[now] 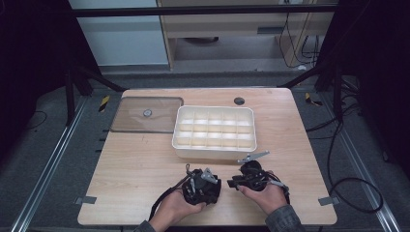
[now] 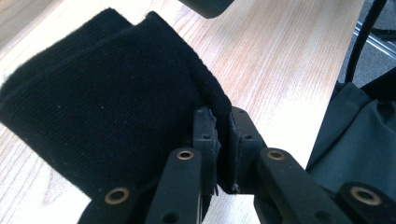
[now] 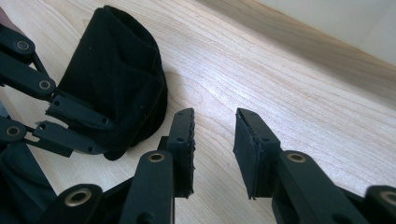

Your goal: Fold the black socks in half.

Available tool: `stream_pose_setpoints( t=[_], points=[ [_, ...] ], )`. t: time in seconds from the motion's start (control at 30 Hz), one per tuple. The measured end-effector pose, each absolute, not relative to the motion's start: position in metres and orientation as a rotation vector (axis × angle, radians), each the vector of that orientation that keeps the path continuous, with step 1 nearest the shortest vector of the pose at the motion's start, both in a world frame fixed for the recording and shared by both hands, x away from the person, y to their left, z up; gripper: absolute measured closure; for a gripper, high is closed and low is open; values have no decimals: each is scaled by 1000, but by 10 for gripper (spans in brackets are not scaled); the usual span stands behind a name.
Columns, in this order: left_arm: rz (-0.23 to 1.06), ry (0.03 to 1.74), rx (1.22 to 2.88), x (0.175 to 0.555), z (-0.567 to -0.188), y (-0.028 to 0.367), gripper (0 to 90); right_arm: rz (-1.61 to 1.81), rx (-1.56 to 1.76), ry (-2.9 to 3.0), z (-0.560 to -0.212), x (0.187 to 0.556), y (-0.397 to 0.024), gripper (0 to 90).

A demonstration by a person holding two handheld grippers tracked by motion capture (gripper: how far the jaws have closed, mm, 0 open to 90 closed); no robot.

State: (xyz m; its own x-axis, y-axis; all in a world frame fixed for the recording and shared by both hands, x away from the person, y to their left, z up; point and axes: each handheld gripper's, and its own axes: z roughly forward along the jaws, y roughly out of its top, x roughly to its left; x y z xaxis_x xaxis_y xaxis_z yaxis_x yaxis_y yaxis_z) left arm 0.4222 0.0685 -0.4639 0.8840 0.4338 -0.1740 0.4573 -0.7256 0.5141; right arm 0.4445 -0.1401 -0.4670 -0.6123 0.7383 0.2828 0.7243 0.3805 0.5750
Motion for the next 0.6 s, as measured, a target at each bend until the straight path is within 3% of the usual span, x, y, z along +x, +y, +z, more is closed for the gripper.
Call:
stream_pose_setpoints(
  t=[0.6],
  points=[
    [-70, 652, 2487, 423, -466, 66, 823, 1072, 1378, 2596, -468, 444, -141, 681]
  ],
)
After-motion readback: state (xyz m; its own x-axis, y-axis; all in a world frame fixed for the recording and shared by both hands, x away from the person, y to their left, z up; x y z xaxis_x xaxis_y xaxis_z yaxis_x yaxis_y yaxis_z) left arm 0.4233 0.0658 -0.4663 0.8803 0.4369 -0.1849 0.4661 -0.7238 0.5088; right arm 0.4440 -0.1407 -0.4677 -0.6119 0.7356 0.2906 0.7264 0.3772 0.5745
